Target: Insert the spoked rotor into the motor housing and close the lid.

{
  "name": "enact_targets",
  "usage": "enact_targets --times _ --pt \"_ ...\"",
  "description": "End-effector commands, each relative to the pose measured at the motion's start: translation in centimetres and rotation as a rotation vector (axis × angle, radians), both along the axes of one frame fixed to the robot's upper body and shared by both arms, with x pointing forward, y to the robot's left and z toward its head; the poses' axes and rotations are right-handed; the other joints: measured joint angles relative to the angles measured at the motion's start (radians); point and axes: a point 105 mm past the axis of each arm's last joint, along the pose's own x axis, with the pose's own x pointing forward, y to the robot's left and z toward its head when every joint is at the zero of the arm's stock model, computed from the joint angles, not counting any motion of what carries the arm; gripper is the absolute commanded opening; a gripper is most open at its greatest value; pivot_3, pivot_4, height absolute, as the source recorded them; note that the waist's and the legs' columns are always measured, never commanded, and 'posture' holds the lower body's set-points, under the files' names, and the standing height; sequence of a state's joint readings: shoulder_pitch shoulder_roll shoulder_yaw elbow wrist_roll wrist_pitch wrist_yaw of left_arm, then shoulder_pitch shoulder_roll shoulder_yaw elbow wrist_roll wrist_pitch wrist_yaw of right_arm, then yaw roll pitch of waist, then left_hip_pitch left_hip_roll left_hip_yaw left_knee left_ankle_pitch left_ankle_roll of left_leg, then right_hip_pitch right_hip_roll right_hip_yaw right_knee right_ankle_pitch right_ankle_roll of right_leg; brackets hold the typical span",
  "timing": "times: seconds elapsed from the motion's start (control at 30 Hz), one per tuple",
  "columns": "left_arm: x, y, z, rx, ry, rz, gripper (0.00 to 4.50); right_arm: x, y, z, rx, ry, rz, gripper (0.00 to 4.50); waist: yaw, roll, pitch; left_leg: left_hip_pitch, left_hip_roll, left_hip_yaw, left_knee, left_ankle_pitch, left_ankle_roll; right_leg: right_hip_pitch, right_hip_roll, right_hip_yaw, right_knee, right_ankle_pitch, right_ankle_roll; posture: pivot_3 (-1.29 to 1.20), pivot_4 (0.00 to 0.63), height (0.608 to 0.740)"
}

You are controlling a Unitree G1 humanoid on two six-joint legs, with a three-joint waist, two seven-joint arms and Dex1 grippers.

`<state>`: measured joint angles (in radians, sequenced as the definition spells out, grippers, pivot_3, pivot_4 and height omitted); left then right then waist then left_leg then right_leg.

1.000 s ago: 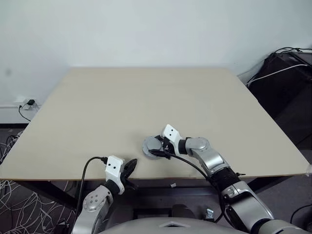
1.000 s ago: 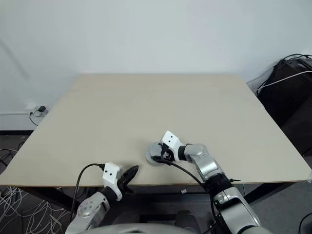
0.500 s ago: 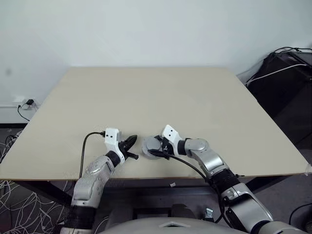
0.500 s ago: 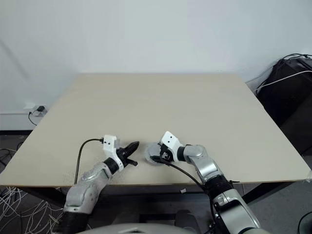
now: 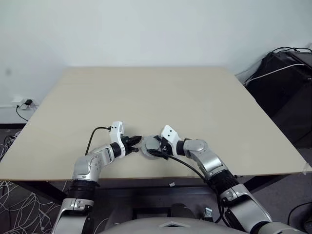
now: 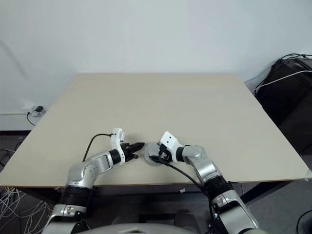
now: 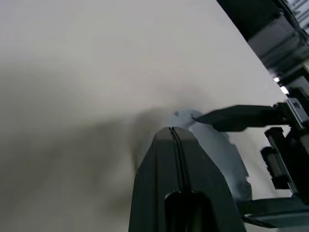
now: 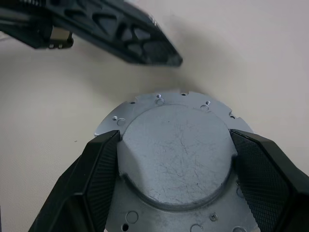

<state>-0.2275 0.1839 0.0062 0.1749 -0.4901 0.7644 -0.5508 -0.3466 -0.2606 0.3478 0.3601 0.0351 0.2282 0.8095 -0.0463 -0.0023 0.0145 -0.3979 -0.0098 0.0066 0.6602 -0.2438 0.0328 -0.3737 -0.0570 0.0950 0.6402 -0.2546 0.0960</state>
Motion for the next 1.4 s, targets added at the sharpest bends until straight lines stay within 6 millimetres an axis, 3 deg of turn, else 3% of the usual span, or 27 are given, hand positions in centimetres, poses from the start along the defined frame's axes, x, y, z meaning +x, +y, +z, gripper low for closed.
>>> enact_targets --times 0.03,0.33,0.5,0.87,1.13,1.2,1.27,1.4 --pt "0.3 -1.2 0.7 -0.005 -0.006 -0.065 0.0 0.2 -0.6 -0.5 -0.043 0.003 -0.032 3.27 0.0 0.0 0.0 0.0 0.0 0.0 0.0 0.0 0.0 0.0 0.0 0.0 0.0 0.0 0.0 0.0 0.0 0.74" --pt "-0.5 -2.1 -1.2 0.108 0.059 -0.126 0.0 0.0 -0.6 -0.4 -0.039 -0.003 -0.036 3.27 0.001 0.0 0.0 0.0 0.0 -0.001 -0.001 0.0 0.0 0.0 0.0 0.0 -0.001 0.001 -0.001 0.0 0.0 0.74" --pt "-0.9 -1.6 -1.9 0.14 0.091 -0.117 0.0 -0.1 -0.7 -0.4 -0.04 -0.003 -0.036 3.27 0.002 0.0 0.0 0.0 0.0 -0.001 -0.001 0.0 0.0 0.0 -0.001 0.0 -0.001 0.001 -0.001 0.0 0.0 0.74" --pt "-1.9 -1.0 -2.5 0.152 0.128 -0.109 0.0 -0.2 -0.5 -0.4 -0.041 -0.003 -0.03 3.27 0.001 0.0 -0.001 0.001 0.0 -0.001 -0.004 0.0 0.0 0.001 -0.001 0.0 -0.004 0.0 -0.002 0.0 0.0 0.74" --pt "-2.5 -1.7 -2.4 0.108 0.139 -0.112 0.0 -0.4 -0.2 -0.3 -0.028 -0.008 -0.019 3.27 0.001 0.0 -0.001 0.001 0.0 -0.001 -0.005 0.0 0.0 0.001 -0.002 0.0 -0.005 0.0 -0.002 0.0 0.0 0.74" --pt "-2.6 -2.1 -2.3 0.096 0.139 -0.12 0.0 -0.3 -0.1 -0.1 -0.019 -0.011 -0.019 4.02 0.002 0.0 -0.001 0.001 0.0 -0.001 -0.005 0.0 0.0 0.001 -0.002 0.0 -0.005 0.0 -0.002 0.0 0.0 0.74" --pt "-2.6 -2.4 -2.3 0.094 0.138 -0.129 0.0 -0.4 -0.1 0.2 -0.008 -0.014 -0.017 4.47 0.004 0.0 -0.002 0.001 0.0 -0.001 -0.005 0.0 0.0 0.001 -0.002 0.0 -0.006 0.0 -0.002 0.0 0.0 0.74" --pt "-2.6 -2.6 -2.4 0.093 0.137 -0.132 0.0 -0.4 -0.5 1.1 0.018 -0.035 -0.03 4.47 0.012 0.0 -0.002 0.001 -0.001 -0.001 -0.007 0.0 0.0 0.002 -0.003 -0.001 -0.01 0.001 -0.002 0.0 0.0 0.74"
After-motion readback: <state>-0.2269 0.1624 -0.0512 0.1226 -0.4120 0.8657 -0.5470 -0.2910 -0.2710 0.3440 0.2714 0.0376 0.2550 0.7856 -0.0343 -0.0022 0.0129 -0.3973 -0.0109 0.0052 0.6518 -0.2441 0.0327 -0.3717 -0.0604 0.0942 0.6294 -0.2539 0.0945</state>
